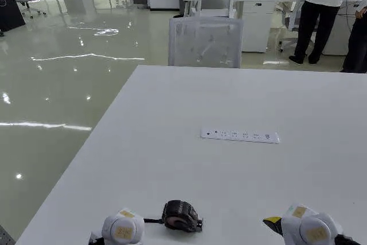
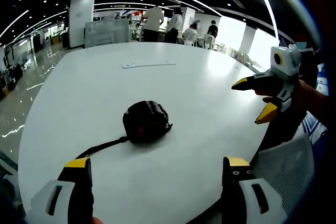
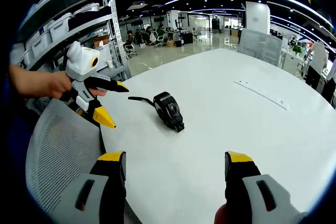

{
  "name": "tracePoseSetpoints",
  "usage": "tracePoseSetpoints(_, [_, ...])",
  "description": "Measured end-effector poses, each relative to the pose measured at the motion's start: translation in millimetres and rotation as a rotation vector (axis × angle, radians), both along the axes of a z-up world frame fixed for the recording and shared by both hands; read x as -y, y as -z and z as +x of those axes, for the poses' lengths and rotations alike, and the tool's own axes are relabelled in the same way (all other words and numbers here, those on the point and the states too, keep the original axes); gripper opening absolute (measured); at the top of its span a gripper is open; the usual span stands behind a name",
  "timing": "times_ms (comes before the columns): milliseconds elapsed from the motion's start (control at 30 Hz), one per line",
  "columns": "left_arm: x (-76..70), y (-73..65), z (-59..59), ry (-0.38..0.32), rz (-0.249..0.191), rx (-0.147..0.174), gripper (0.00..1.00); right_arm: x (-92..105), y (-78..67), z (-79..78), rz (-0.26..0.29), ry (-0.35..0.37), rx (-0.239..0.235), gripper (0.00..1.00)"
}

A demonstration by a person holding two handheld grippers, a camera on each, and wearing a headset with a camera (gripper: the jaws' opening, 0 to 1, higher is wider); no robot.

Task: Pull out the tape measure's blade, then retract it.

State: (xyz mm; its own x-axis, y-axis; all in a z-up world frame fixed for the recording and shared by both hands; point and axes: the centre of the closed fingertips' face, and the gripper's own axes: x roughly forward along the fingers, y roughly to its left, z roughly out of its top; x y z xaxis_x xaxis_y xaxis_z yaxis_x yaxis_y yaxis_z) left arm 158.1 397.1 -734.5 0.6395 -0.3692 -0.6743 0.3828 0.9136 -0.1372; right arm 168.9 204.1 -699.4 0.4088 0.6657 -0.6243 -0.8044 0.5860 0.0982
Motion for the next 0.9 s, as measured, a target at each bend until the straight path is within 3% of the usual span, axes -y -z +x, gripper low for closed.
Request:
tracePoseSetpoints(433, [-30.8,-21.5,-31.8,-0.037,-0.012,0.027,1.0,24.3,-22.4,-37.6,-0.01,0.018,-0.004,0.86])
tracePoseSetpoints(900, [-49.6,-46.7,-46.0,-0.039,-0.024,0.066,1.0,38.9,-43.9,-67.2,-0.025,0.058,-0.002,0.97])
